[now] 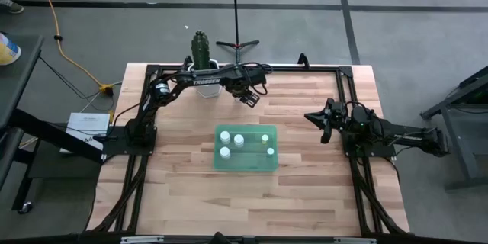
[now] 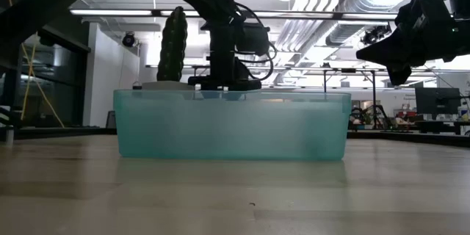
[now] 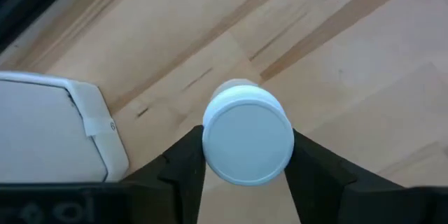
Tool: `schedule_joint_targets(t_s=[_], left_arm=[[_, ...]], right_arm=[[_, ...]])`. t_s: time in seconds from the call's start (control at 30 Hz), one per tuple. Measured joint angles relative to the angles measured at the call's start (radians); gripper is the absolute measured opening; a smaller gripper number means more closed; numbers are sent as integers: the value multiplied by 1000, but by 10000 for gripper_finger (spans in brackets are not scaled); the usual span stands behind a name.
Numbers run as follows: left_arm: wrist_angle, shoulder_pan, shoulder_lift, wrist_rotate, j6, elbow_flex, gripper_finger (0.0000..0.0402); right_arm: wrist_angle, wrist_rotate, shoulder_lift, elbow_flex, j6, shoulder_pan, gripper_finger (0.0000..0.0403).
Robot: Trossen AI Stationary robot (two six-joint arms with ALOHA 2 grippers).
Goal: Pick and place pill bottles into a basket
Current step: Put the white pill bottle into the blue bin
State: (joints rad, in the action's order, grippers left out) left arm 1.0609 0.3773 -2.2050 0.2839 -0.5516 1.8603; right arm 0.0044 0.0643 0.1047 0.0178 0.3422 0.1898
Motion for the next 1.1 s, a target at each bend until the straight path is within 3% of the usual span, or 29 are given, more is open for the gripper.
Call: schedule_joint_targets(t_s=[0.5, 0.8, 1.1], left_arm=[[69, 1, -9, -60, 49, 53, 198], [209, -90, -8, -111, 150, 265, 191], [338, -283, -6, -140, 208, 478, 200]], right_arm=[[0, 0, 0, 0, -1, 0, 0], [0, 0, 0, 0, -1, 0, 0], [0, 0, 0, 0, -2, 0, 0]])
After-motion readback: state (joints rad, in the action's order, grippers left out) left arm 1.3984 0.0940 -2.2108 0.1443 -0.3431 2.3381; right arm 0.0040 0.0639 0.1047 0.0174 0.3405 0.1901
